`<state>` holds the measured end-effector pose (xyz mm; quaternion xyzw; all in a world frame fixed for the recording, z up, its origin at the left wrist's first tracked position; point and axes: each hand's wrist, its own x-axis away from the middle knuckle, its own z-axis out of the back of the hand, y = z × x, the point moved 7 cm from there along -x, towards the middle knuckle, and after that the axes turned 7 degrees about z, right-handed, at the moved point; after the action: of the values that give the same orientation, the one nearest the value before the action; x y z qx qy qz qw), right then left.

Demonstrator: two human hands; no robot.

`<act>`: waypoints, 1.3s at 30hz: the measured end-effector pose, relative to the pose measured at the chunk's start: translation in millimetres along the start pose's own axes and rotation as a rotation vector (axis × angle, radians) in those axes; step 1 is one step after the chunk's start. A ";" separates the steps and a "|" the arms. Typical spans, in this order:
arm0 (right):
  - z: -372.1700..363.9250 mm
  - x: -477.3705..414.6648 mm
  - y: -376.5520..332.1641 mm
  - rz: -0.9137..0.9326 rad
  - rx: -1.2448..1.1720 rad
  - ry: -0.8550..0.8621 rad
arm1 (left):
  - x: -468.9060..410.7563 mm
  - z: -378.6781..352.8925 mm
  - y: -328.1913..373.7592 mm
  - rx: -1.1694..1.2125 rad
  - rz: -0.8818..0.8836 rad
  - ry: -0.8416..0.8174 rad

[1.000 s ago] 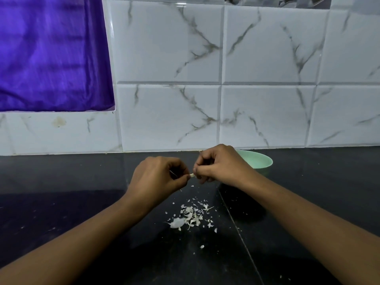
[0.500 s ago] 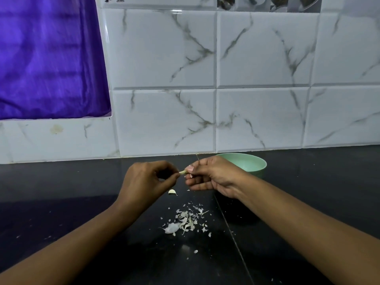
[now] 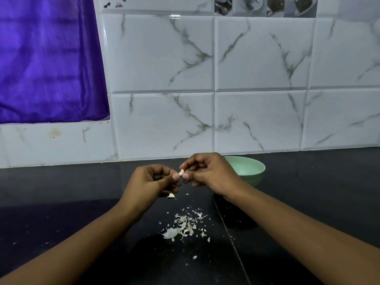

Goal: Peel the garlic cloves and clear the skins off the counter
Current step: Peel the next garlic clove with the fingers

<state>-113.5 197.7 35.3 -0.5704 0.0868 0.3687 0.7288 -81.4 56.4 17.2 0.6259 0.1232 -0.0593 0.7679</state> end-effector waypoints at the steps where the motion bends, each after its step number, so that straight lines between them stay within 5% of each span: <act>1: -0.4 0.1 0.4 0.006 -0.034 0.012 | 0.4 -0.6 -1.0 0.046 0.021 -0.007; 10: 3.1 7.3 -21.3 0.288 0.172 0.155 | 2.6 -5.8 -7.5 0.215 0.127 -0.004; 20: 4.7 2.3 -9.2 0.015 -0.178 0.038 | 6.2 -1.1 3.8 0.007 -0.035 0.062; 31: 6.3 2.0 -17.6 0.069 -0.017 0.014 | 10.8 3.6 14.6 -0.222 -0.197 0.165; 39: 6.9 4.2 -13.7 0.139 0.045 0.186 | 14.9 1.6 18.3 -0.214 -0.238 0.186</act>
<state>-103.8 204.7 45.8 -0.5785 0.2016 0.3616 0.7028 -62.4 59.6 30.9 0.5243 0.2726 -0.0783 0.8029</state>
